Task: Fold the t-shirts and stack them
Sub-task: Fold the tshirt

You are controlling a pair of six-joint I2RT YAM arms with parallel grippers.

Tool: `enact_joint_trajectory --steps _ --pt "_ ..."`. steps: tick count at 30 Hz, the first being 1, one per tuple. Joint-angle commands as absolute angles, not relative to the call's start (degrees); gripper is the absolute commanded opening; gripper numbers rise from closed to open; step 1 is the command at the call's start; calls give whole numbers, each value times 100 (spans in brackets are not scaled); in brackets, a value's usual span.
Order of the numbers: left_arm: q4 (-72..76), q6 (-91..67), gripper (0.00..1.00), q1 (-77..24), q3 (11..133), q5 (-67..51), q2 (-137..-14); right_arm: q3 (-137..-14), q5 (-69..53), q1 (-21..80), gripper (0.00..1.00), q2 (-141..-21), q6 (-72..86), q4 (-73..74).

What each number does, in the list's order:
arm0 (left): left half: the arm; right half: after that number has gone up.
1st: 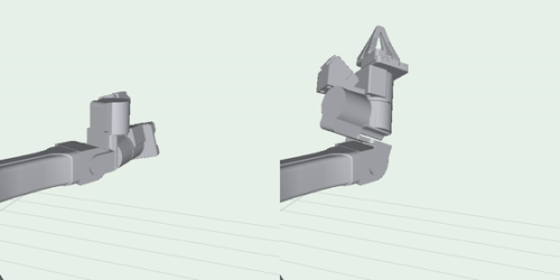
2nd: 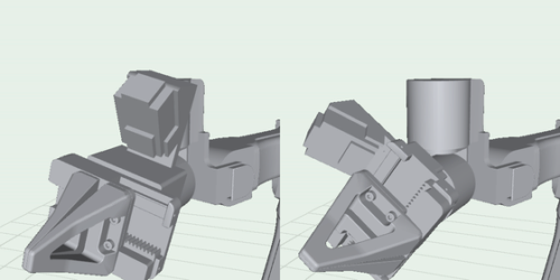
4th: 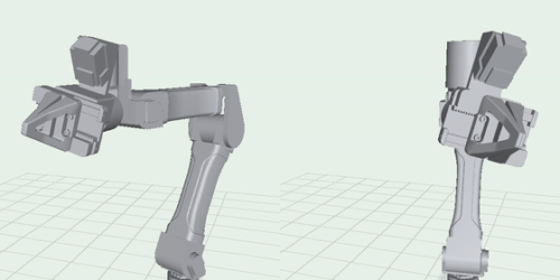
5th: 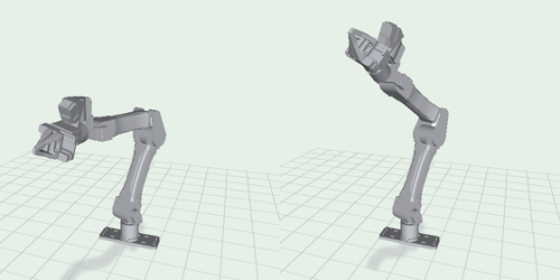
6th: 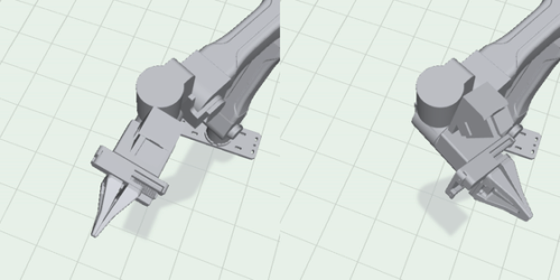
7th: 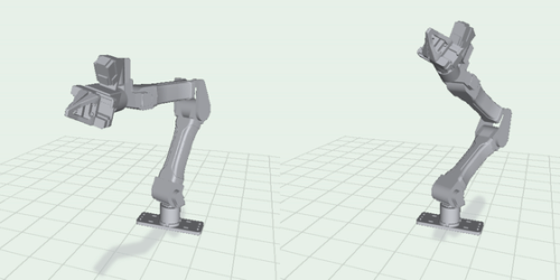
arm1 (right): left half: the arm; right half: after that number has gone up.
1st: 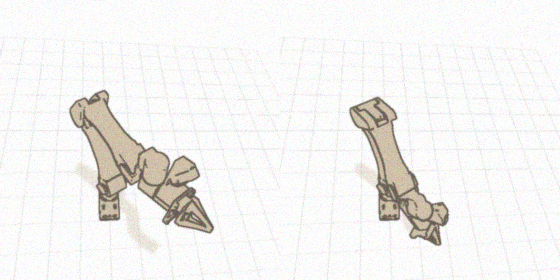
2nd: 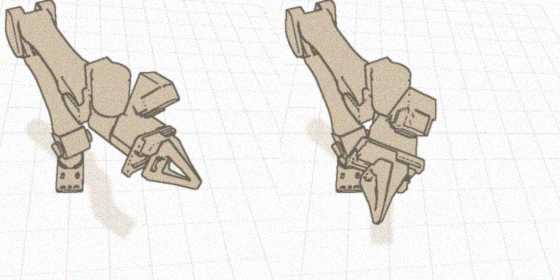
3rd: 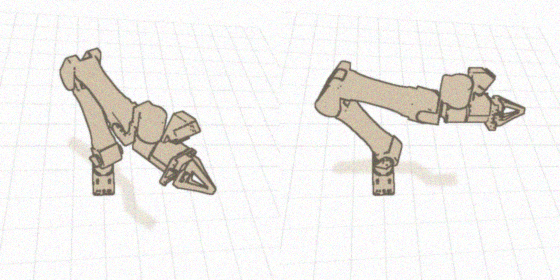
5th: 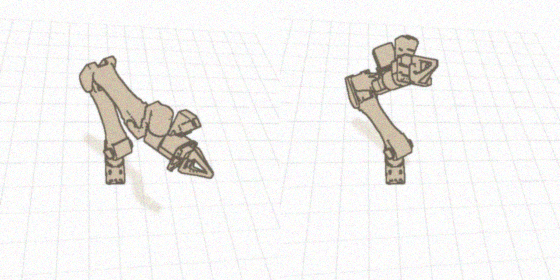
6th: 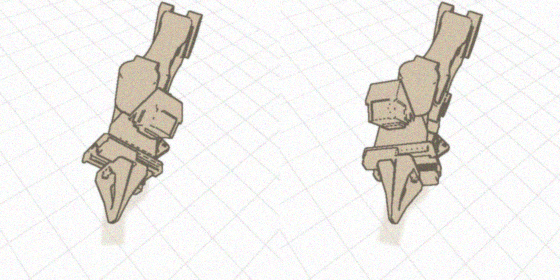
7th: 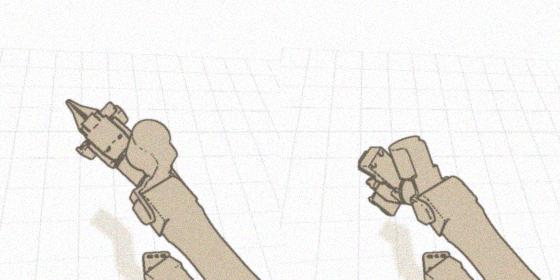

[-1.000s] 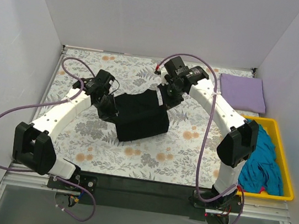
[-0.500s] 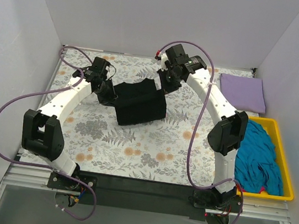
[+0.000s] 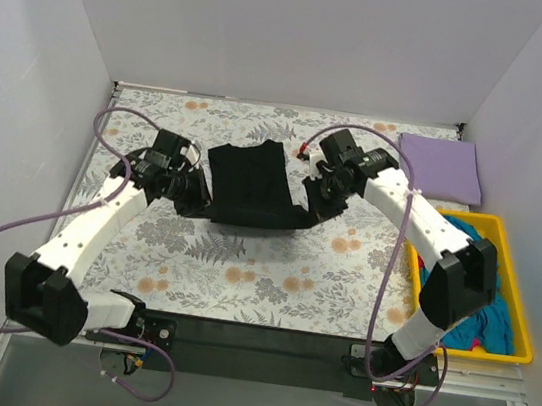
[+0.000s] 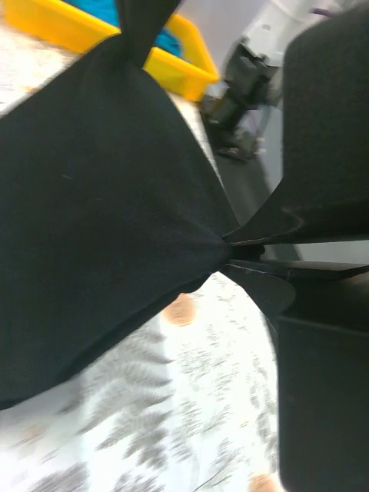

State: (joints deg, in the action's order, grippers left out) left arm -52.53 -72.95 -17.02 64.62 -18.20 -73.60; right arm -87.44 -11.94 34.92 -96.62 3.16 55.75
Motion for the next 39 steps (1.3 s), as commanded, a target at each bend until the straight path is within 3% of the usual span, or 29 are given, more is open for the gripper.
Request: enact_joint_trajectory --steps 1,9,15,20,24,32,39 --pt "-5800 -7558 0 -1897 5855 -2003 -6558 -7948 -1283 3445 1 -8748 272 5730" --pt "-6363 -8672 0 -2591 4545 -2452 -4967 -6251 -1985 3533 1 -7401 474 5915" --pt "-6986 -9185 0 -2900 4060 -2786 -3964 -5801 -2363 3621 1 -6671 580 6415" --pt "-6882 -8948 0 -2900 4805 -2708 -4532 -6599 -2198 3621 1 -6951 519 6592" --pt "-6618 -8763 0 -2900 5649 -1883 -5254 -7557 -1855 3612 1 -7548 414 6601" --pt "-5951 -8315 0 -2708 6012 -985 -6213 -8884 -1670 3551 1 -9007 44 6583" --pt "-4949 -7770 0 -1829 6064 -1433 -7030 -10273 -1898 3252 1 -10220 -202 6583"
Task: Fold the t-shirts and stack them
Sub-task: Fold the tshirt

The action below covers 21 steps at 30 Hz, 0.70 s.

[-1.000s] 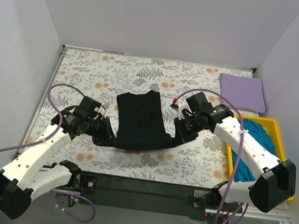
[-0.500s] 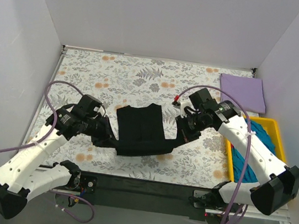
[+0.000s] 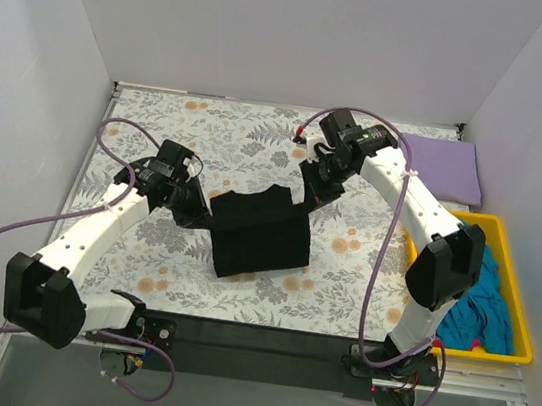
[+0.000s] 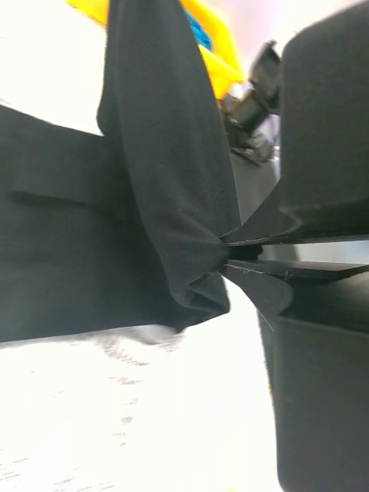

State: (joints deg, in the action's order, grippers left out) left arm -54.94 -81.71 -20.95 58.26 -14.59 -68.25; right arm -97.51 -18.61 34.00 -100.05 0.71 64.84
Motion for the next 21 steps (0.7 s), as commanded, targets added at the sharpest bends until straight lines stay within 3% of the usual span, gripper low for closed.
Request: enact_joint_trajectory --steps 1,13,21 --pt "-4774 -7656 0 -1672 6082 -1441 -7231 -10509 -1907 3182 1 -10500 -211 6592" --pt "-3244 -7234 0 -1134 6179 -1556 -8955 -11636 -2022 2874 1 -12619 -281 6171" --pt "-2611 -7295 0 -1090 5933 -1494 -9474 -11321 -1855 2848 1 -12876 -106 5529"
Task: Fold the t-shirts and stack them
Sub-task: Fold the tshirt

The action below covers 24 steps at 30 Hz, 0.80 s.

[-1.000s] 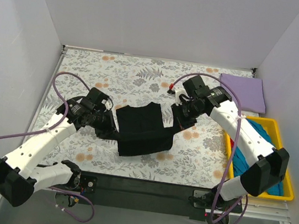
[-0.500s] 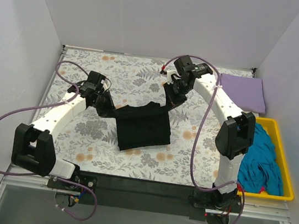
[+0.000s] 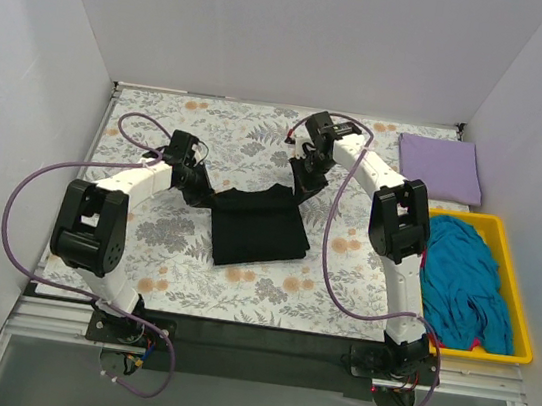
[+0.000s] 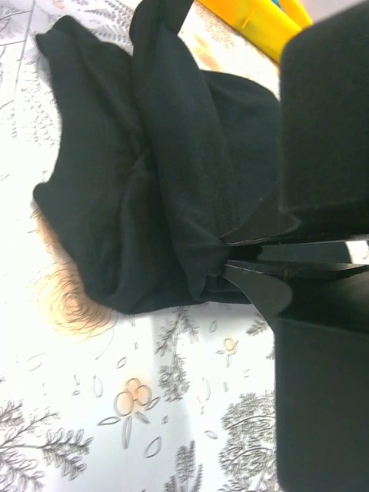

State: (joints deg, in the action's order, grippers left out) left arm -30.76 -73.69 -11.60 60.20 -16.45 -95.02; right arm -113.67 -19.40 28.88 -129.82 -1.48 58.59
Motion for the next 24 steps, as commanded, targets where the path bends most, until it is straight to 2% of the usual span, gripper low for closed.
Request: enact_joint_trajectory --steps 1,7,9,10,13,14,16,21,24 --pt "-2567 -7295 1 -1099 5933 -1494 -9536 -11277 -1846 2839 3 -12876 -88 5502" --pt "-2426 -7295 11 -1099 5941 -1459 -9510 -10979 -1679 2839 15 -12516 -44 5038" --pt "-2426 -7295 22 -1099 5985 -1407 -9422 -10881 -1469 2839 23 -12297 175 4931" --pt "-2434 -7295 32 -1099 5994 -1345 -9370 -10846 -1433 2839 27 -12200 202 4809" --pt "-2478 -7330 45 -1099 5959 -1231 -9010 -10574 -1336 2848 33 -11743 264 4580" --pt "-2479 -7339 53 -1099 5942 -1196 -8870 -10443 -1301 2856 34 -11612 281 4440" --pt "-2496 -7356 59 -1125 5863 -1195 -8448 -10162 -1283 2848 37 -11155 281 4194" --pt "-2409 -7339 61 -1554 5511 -1230 -7674 -8644 -2106 2856 45 -10153 167 2902" --pt "-2076 -7488 58 -1827 5125 -1510 -7524 -8333 -2826 2848 45 -10230 18 2664"
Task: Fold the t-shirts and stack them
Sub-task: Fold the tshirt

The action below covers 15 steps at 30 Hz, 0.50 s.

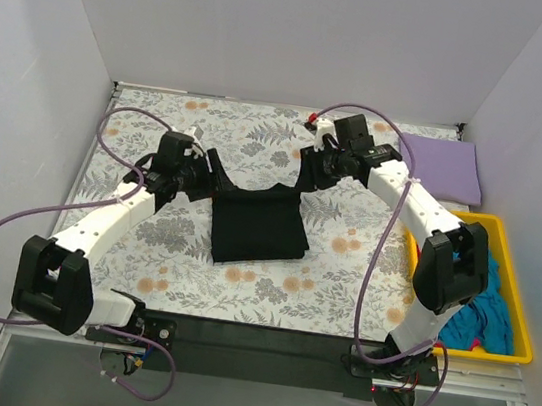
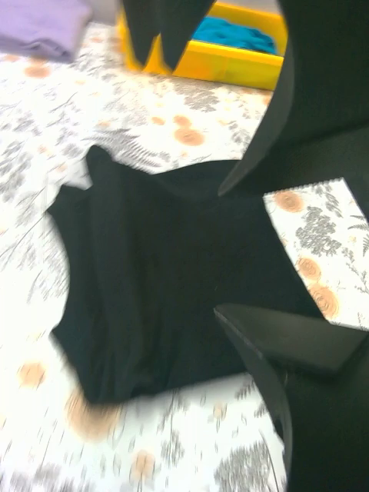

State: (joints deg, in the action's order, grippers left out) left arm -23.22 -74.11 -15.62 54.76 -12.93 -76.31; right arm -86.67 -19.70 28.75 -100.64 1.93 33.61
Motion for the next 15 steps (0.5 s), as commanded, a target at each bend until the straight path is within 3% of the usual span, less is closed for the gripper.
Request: enact_joint_trajectory --steps 1,3,7,15 --pt "-1813 -7532 54 -1872 5054 -1590 -7619 -8262 -2961 2848 45 -10291 18 2620" --pt "-1426 -7699 47 -1916 4992 -1809 -7804 -8253 -3416 2848 45 -10510 -237 2488" --pt "-1143 -7910 20 -1855 5317 -1566 -8541 -8673 -3683 2830 44 -11082 -492 2435" --pt "-449 -8279 17 -1196 5756 -1634 -10078 -9834 -4042 2541 44 -12557 -387 2198"
